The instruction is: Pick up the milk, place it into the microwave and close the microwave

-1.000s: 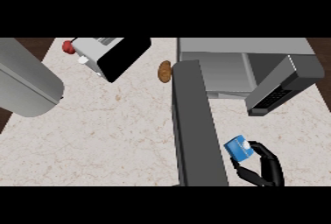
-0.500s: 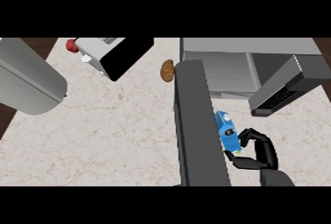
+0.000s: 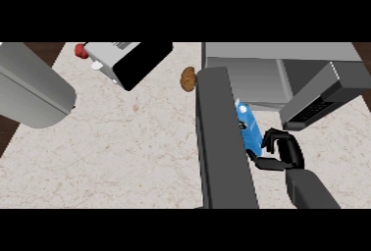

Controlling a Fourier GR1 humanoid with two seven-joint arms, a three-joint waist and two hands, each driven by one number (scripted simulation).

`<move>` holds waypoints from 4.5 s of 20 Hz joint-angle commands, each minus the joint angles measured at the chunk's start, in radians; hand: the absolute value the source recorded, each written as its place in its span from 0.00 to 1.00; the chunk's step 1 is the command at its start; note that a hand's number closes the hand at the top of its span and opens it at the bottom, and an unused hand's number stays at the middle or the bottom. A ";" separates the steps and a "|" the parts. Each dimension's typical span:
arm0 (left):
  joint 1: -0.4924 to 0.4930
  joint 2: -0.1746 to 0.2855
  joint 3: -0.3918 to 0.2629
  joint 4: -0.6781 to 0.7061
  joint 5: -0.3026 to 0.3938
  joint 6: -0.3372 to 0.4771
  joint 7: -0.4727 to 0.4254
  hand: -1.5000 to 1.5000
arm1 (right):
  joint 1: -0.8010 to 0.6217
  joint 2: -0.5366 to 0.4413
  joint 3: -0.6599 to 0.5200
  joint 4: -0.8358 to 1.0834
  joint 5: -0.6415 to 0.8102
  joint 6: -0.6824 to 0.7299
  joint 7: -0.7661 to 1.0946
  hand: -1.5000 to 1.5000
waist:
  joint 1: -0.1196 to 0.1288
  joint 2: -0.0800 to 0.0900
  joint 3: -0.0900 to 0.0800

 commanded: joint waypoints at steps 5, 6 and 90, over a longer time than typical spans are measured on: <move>0.040 -0.006 0.012 -0.090 0.084 -0.021 0.026 0.00 | -0.143 -0.005 -0.015 0.036 0.012 -0.069 -0.002 1.00 | -0.001 -0.001 -0.001; 0.024 0.018 0.042 -0.058 0.094 -0.033 0.013 0.00 | -0.177 0.015 -0.017 0.061 0.014 -0.073 0.008 1.00 | 0.006 0.001 -0.001; -0.385 0.203 0.015 0.153 0.019 0.047 0.119 0.00 | -0.760 -0.069 -0.010 0.256 0.137 -0.465 0.477 0.00 | 0.174 0.078 0.001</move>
